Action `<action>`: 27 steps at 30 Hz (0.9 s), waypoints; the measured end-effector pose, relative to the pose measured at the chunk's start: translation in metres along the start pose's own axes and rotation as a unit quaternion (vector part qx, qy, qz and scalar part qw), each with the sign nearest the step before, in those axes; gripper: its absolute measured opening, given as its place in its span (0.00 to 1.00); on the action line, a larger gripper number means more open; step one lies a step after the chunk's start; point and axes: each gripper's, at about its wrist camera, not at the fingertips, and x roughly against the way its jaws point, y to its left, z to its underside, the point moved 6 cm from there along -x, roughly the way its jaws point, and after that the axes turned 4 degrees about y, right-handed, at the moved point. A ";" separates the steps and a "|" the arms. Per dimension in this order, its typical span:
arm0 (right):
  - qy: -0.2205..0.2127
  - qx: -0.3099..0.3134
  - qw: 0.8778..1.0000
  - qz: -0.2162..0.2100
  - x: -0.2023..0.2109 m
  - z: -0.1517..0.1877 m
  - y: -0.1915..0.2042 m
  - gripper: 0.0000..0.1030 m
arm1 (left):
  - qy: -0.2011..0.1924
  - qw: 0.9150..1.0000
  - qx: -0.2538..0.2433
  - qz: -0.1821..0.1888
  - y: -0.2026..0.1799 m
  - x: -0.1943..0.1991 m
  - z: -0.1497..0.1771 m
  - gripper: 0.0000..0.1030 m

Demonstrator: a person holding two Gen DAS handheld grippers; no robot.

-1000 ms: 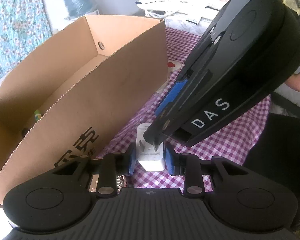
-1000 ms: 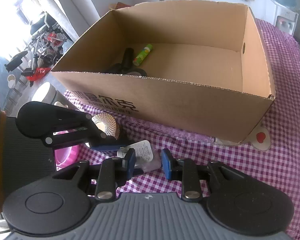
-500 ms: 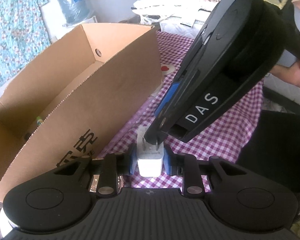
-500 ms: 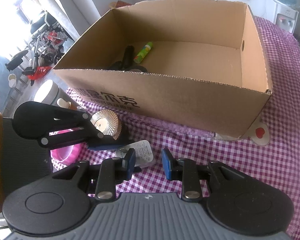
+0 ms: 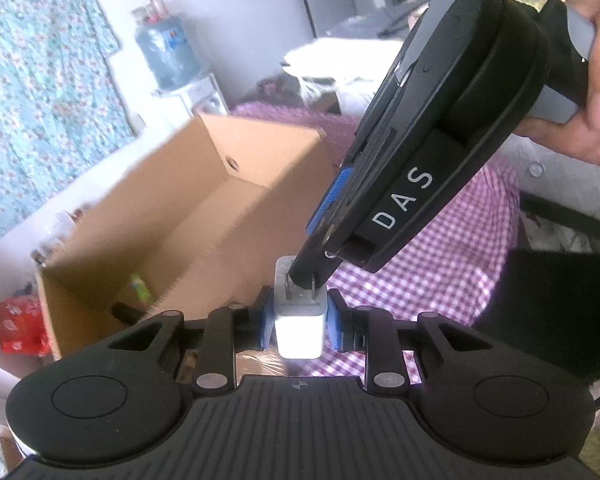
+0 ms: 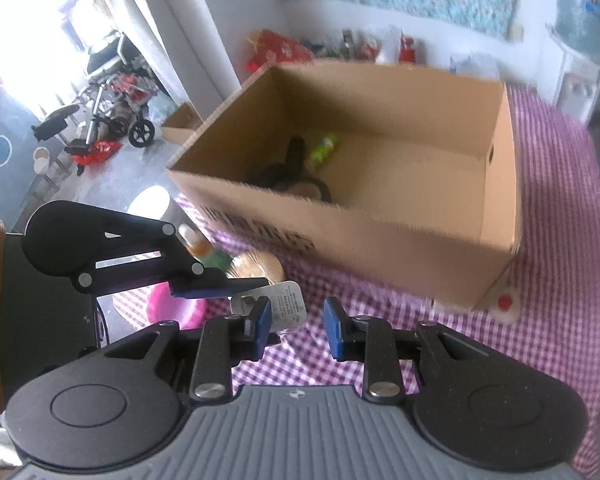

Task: Organize rigid objects
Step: 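Carry the white charger into the box and open the right tool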

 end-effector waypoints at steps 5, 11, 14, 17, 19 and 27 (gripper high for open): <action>-0.035 0.028 0.999 -0.001 0.028 -0.027 0.011 0.30 | -0.025 0.999 0.011 -0.028 0.050 0.006 -0.031 0.25; -0.066 0.060 0.996 0.005 0.041 -0.070 0.010 0.30 | -0.037 0.998 0.023 -0.055 0.080 -0.008 -0.060 0.25; -0.062 0.055 0.997 -0.001 0.033 -0.093 -0.003 0.30 | -0.029 0.997 0.038 -0.059 0.099 -0.025 -0.068 0.25; -0.048 0.048 0.998 -0.005 0.018 -0.112 -0.018 0.30 | -0.012 0.997 0.061 -0.051 0.121 -0.044 -0.077 0.25; -0.036 0.042 0.998 -0.009 0.003 -0.126 -0.031 0.30 | 0.002 0.996 0.073 -0.045 0.133 -0.060 -0.081 0.25; 0.007 0.001 1.000 -0.022 -0.061 -0.166 -0.080 0.30 | 0.065 0.991 0.115 -0.019 0.180 -0.131 -0.087 0.25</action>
